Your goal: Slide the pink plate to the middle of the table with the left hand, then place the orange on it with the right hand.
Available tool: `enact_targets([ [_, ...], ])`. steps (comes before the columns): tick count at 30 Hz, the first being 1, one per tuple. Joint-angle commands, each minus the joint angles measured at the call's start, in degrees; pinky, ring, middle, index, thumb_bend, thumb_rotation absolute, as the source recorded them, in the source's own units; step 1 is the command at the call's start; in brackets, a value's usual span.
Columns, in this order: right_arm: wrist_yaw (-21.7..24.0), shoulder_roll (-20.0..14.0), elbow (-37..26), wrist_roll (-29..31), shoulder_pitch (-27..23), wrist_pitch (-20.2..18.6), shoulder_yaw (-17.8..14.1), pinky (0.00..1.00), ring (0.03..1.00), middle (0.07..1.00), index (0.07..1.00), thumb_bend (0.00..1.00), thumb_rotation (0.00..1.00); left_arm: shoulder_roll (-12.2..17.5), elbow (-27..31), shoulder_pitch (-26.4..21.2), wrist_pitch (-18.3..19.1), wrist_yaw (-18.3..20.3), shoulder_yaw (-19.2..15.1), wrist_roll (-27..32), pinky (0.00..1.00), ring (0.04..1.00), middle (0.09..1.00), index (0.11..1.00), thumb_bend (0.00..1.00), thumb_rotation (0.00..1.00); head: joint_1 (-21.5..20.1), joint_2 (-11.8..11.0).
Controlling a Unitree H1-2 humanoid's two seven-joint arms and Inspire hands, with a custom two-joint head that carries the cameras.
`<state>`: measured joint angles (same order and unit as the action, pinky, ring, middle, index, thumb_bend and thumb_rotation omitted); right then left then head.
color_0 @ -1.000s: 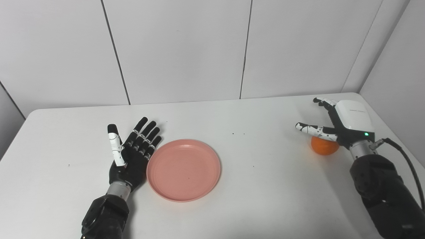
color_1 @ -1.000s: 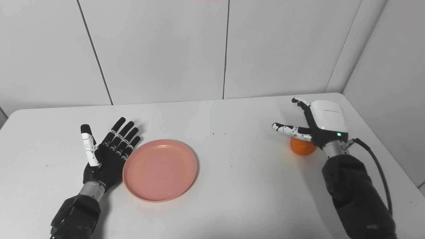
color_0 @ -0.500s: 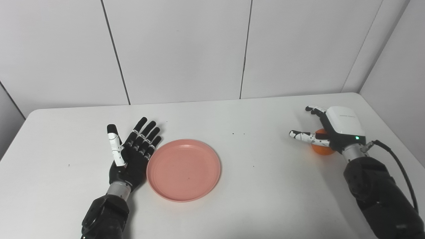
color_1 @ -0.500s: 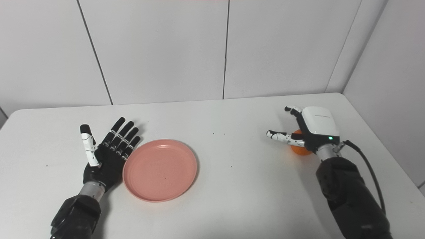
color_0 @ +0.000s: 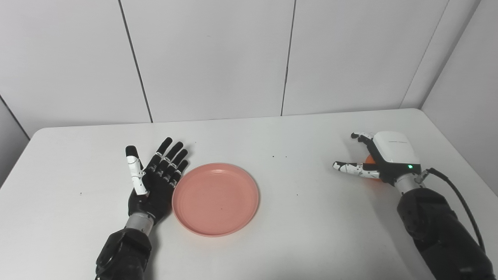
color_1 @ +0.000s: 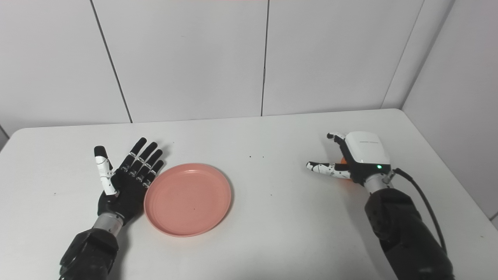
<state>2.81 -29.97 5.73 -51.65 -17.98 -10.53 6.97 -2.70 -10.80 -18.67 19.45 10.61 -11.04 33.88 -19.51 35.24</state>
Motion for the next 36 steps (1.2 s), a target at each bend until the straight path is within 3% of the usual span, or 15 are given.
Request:
enact_targets([
  [1,-1.2,-1.4,-0.9,-0.1,-1.6,-1.0,-0.9,0.74,0.749,0.763,0.776,0.87,0.91,-0.1,-2.2,2.5,2.6,-2.1,0.3,-1.4,0.98,0.892,0.821,0.851,0.90,0.89,0.0,-0.1],
  [36,-1.3,-2.9,2.6,-0.1,-1.8,-1.4,-1.6,0.75,0.752,0.762,0.776,0.87,0.90,0.2,-1.7,2.4,3.2,-2.4,0.6,-1.6,0.96,0.888,0.831,0.845,0.90,0.89,0.1,0.2],
])
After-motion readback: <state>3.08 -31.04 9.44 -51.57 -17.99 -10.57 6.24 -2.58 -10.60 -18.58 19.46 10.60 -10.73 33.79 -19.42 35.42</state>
